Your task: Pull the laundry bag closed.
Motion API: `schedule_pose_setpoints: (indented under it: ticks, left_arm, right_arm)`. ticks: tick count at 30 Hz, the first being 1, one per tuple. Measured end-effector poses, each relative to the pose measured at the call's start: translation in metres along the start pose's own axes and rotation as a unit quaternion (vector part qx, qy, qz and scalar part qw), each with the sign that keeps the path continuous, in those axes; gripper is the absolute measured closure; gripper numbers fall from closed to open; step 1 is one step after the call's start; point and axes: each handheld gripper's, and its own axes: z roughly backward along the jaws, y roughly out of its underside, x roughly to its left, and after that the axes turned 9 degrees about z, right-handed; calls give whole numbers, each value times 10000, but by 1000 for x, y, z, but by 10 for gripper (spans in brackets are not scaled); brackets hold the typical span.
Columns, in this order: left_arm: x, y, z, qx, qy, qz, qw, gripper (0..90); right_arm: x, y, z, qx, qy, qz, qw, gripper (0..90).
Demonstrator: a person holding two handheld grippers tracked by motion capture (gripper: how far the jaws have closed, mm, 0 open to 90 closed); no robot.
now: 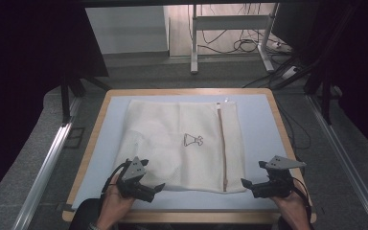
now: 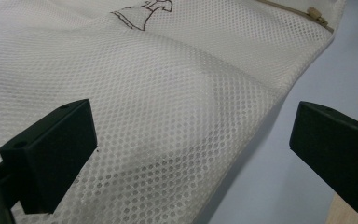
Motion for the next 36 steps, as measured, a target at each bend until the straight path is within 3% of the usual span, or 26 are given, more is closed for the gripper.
schedule_pose_setpoints:
  ticks: [8,23,36]
  left_arm:
    - [3,0,1,22,-45,108,9999,3]
    - [2,0,0,82,-154,124,9998,4]
    - [2,1,-2,121,-106,154,9998,8]
  right_arm:
    - [0,0,-1,46,-5,74,10000,30]
    - [1,0,-2,163,-26,104,9998,29]
    - [2,-1,-4,167,-31,182,9997,18]
